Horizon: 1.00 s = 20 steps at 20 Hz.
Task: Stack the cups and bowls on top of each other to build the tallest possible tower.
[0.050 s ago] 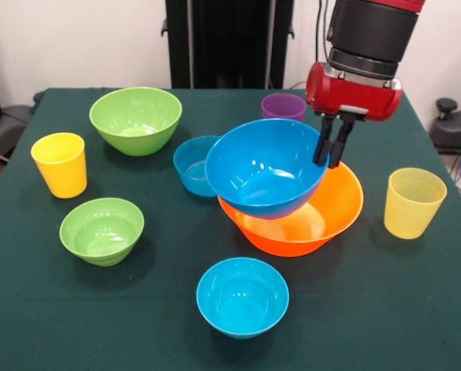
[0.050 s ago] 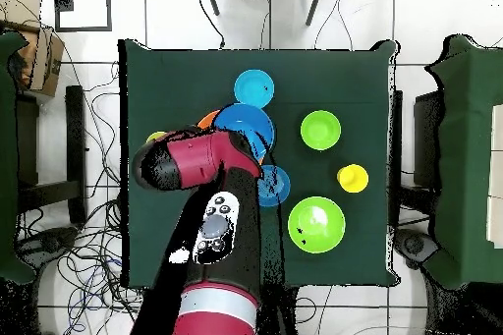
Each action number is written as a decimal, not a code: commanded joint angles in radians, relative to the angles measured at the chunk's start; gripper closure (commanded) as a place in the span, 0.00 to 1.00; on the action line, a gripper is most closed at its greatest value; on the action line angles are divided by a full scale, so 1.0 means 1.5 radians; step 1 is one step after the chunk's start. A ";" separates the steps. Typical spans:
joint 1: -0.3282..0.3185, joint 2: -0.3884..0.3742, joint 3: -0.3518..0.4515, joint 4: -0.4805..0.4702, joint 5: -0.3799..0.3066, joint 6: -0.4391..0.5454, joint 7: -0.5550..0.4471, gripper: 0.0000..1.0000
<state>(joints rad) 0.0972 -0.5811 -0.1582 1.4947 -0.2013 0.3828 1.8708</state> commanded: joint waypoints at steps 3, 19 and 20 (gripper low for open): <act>0.007 0.023 0.032 -0.013 0.027 -0.040 0.117 1.00; 0.016 0.026 0.032 -0.016 0.026 -0.023 0.112 1.00; 0.016 0.026 0.031 -0.016 0.027 -0.024 0.114 1.00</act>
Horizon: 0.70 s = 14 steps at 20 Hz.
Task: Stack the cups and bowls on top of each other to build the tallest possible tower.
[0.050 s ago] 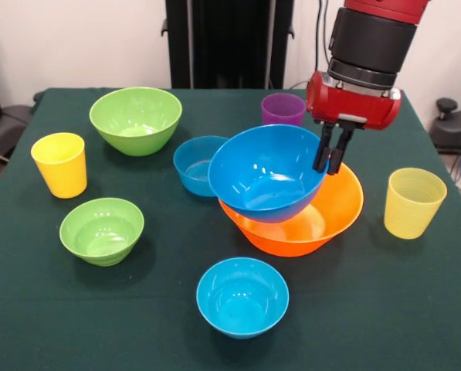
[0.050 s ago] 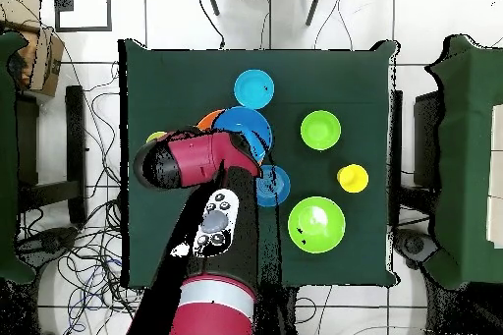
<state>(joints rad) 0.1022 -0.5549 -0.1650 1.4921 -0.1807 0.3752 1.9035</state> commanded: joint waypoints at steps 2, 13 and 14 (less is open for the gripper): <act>0.013 0.010 0.035 -0.015 0.014 -0.020 0.094 1.00; 0.027 0.011 0.020 -0.018 0.014 -0.025 0.105 1.00; 0.029 0.011 0.017 -0.017 0.016 -0.023 0.107 1.00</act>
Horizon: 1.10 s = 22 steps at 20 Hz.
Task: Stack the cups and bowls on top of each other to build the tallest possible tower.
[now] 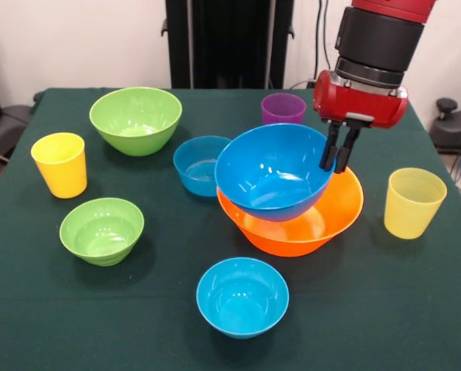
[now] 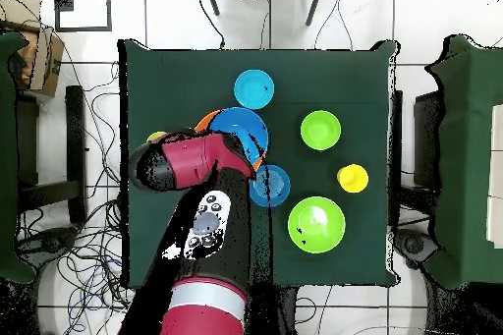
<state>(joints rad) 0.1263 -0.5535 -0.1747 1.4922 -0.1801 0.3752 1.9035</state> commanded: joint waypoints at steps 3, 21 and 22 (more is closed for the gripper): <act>0.016 0.012 0.020 -0.019 0.020 -0.023 0.112 1.00; 0.032 0.017 0.007 -0.016 0.026 -0.038 0.108 0.00; 0.033 0.018 0.006 -0.015 0.028 -0.042 0.112 0.00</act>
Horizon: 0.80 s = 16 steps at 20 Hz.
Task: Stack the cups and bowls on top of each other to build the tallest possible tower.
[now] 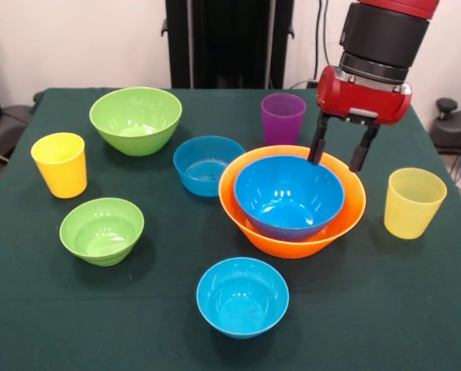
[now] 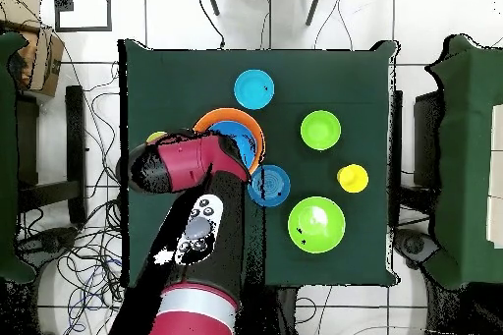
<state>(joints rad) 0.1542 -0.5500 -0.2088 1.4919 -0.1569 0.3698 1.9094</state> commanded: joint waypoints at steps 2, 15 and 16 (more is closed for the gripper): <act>0.013 0.014 0.030 -0.014 0.014 -0.037 0.106 0.00; -0.084 -0.087 0.099 0.015 0.006 0.036 -0.011 0.00; -0.098 -0.097 0.111 0.015 0.005 0.048 -0.027 0.00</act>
<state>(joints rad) 0.0894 -0.6171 -0.1804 1.4925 -0.1571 0.3663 1.9094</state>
